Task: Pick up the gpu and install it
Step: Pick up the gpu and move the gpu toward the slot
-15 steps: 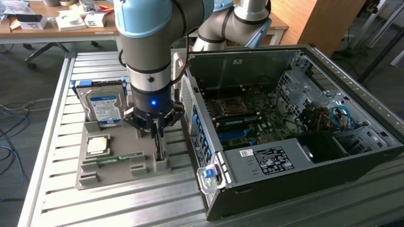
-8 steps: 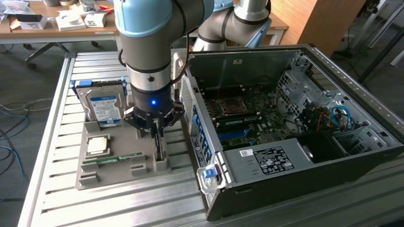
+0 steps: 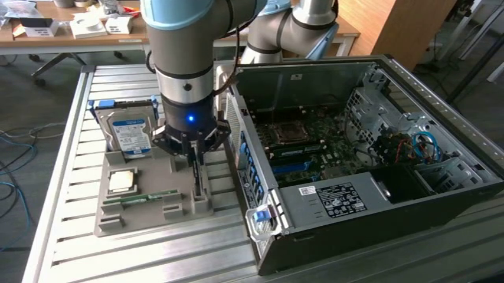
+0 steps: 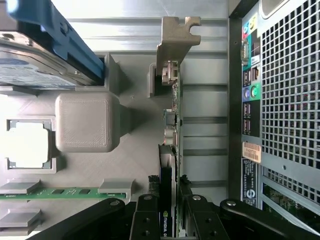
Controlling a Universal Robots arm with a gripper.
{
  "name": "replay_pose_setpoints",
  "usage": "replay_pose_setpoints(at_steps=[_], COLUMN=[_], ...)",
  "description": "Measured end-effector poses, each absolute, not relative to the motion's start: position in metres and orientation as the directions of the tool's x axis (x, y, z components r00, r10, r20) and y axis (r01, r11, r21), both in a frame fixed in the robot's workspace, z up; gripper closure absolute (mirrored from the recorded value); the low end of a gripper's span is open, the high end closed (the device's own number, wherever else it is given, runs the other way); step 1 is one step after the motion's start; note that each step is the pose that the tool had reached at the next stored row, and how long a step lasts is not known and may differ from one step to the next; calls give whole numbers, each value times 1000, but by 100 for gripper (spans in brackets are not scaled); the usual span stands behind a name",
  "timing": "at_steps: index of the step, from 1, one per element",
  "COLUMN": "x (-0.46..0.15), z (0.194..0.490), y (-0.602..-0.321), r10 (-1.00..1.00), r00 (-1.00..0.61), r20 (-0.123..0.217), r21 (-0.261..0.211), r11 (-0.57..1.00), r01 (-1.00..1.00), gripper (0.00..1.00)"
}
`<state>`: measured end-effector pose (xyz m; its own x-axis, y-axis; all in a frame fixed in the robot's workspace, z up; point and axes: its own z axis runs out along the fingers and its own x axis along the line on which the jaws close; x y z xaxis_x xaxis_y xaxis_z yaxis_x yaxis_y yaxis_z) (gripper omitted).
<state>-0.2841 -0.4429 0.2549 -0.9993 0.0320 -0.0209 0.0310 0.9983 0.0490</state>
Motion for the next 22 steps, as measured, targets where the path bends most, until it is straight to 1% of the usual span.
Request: replay_pose_setpoints(at_steps=[9, 22], x=[-284, -284], z=[283, 335], y=[-443, -443], r10=[32, 32], r00=[-999, -999], r20=[-21, -21], r21=[50, 56], r11=[998, 998], r01=[31, 31], gripper=[74, 74])
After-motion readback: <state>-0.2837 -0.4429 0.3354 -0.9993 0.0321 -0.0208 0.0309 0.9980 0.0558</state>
